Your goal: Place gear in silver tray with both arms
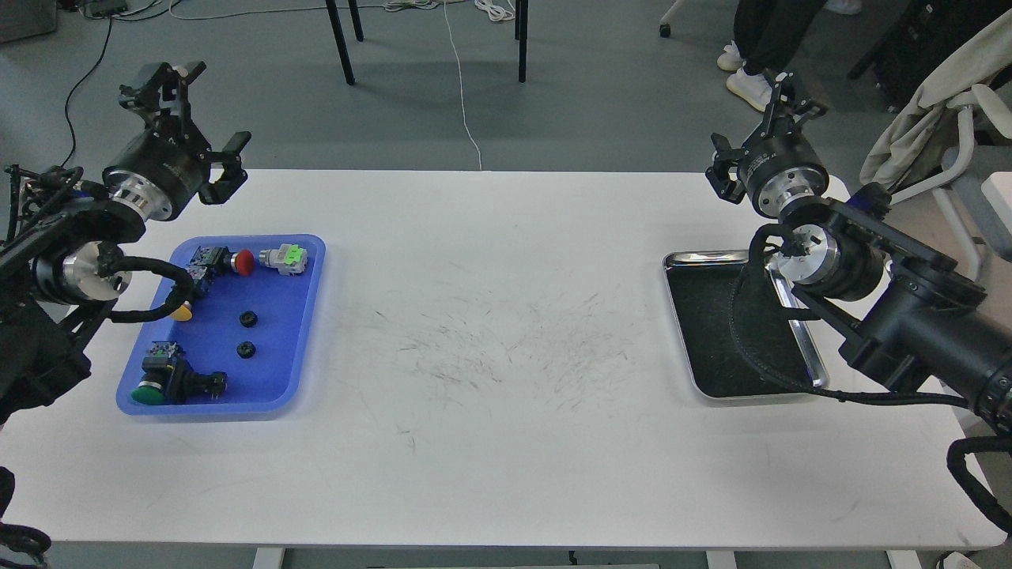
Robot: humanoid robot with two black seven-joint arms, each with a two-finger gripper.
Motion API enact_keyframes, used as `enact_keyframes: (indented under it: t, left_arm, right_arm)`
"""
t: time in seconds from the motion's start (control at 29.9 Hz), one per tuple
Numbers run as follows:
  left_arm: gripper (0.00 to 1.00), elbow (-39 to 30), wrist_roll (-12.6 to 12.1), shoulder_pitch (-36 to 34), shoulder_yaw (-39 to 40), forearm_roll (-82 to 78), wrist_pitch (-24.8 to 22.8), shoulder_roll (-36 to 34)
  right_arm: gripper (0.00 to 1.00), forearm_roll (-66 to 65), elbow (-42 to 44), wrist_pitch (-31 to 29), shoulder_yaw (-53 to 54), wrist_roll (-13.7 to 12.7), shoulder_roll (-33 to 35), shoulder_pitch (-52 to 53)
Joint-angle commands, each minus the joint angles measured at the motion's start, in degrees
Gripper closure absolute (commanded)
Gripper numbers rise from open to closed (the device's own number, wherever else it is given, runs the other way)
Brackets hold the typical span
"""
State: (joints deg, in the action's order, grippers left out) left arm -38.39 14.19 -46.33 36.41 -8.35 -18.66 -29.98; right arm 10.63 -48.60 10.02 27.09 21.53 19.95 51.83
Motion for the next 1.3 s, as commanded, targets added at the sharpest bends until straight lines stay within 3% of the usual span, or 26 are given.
enact_keyframes:
  t: [0.0, 1.27]
  left_arm:
    - [0.01, 0.0, -0.1, 0.1, -0.5, -0.2, -0.2, 0.0]
    - [0.01, 0.0, -0.1, 0.3, -1.3, -0.2, -0.1, -0.3]
  right_arm:
    - [0.01, 0.0, 0.0, 0.0, 0.1, 0.0, 0.0, -0.1]
    - [0.01, 0.0, -0.5, 1.1, 0.3, 0.0, -0.3, -0.7]
